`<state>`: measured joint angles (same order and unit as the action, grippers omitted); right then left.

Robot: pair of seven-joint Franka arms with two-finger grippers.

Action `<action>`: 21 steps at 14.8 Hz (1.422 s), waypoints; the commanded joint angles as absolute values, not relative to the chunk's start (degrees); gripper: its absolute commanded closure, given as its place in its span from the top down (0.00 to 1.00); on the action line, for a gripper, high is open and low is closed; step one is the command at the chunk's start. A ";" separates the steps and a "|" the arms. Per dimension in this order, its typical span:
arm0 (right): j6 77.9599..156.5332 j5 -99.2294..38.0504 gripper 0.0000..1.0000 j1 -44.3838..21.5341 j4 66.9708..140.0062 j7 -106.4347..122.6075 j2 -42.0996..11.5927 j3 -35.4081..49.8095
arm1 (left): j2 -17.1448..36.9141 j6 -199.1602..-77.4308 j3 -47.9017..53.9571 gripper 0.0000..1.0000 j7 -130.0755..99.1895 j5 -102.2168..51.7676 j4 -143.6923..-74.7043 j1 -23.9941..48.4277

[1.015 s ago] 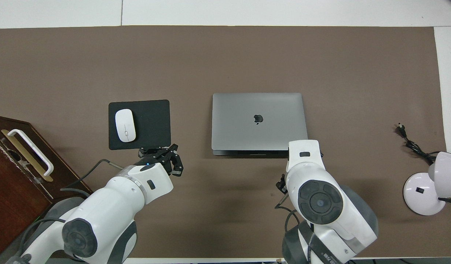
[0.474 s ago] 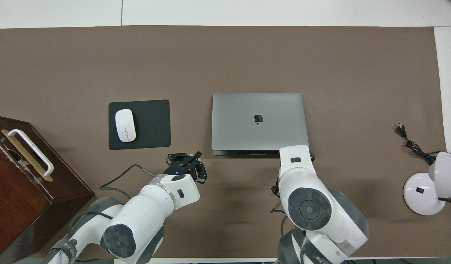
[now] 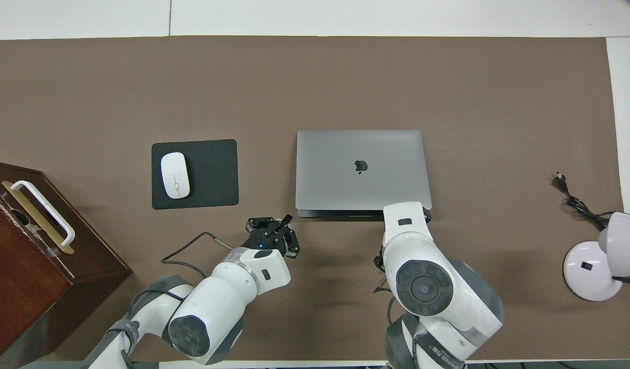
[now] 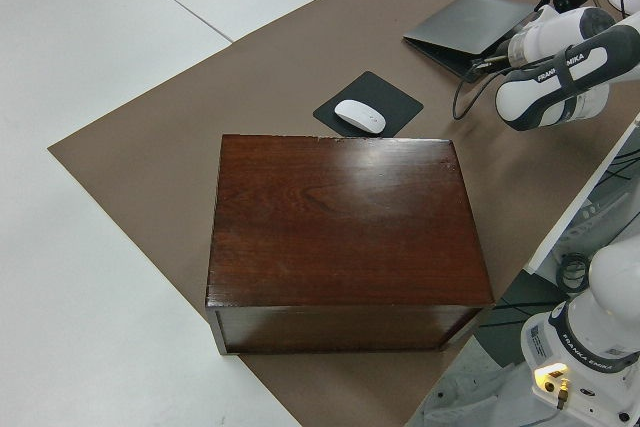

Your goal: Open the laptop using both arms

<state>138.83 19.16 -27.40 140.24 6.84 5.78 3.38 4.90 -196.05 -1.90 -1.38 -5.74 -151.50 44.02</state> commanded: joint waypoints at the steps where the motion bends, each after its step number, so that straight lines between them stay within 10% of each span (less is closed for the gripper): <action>1: 142.02 21.70 1.00 -27.16 140.71 5.19 4.32 3.25 | 9.04 -200.74 -2.72 0.00 -3.16 -6.42 -150.65 45.88; 21: 136.75 28.74 1.00 -29.00 134.12 1.14 1.41 3.25 | 16.08 -200.83 -2.81 0.00 -3.96 -6.50 -142.47 44.74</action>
